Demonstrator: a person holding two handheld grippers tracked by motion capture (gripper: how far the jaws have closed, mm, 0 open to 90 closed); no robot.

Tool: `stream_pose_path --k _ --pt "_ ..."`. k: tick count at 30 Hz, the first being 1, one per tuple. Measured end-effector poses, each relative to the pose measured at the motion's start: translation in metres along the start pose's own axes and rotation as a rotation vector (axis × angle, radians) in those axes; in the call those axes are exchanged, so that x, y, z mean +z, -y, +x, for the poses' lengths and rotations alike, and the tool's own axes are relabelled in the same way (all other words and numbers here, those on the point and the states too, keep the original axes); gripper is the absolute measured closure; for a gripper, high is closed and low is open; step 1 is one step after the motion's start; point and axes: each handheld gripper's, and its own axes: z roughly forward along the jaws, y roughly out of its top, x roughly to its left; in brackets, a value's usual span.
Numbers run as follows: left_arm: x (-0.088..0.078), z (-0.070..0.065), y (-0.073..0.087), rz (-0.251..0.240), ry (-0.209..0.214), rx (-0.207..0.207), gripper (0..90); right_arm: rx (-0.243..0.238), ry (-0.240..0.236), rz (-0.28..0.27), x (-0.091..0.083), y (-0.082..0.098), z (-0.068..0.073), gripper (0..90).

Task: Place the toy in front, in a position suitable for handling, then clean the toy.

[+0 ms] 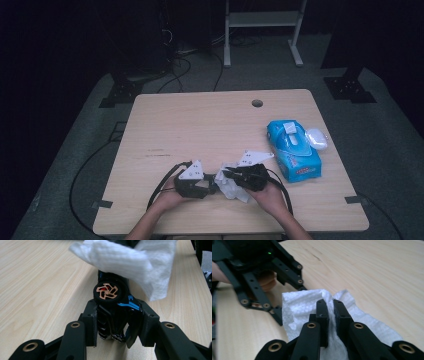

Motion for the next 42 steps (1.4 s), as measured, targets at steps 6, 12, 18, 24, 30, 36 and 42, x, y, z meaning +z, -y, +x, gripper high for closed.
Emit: stream_pose_path --k 6,12,18,24,30,36,42 --pt "-0.001 0.002 0.001 0.003 -0.002 -0.009 58.2 0.014 0.055 0.028 -0.013 0.006 -0.013 83.5" --pt "-0.001 0.003 0.001 0.001 0.004 -0.013 58.2 0.074 0.039 -0.006 -0.019 0.010 -0.018 83.4" --pt "-0.003 0.002 0.002 0.003 -0.002 -0.011 58.2 0.026 0.027 0.019 -0.010 0.005 -0.009 83.5" --pt "-0.002 0.004 0.002 -0.001 0.005 -0.015 58.2 0.048 0.052 0.004 -0.016 0.010 -0.016 83.5" --pt "-0.003 0.005 0.002 -0.002 0.006 -0.017 58.2 0.055 0.044 0.001 -0.012 0.009 -0.014 83.5" --pt "-0.003 0.005 0.002 -0.001 0.000 -0.009 58.2 0.038 0.023 -0.001 -0.006 0.006 -0.004 83.6" --pt "-0.003 0.005 0.002 -0.001 0.000 -0.017 58.2 0.010 0.019 0.019 -0.006 0.004 -0.005 83.6"
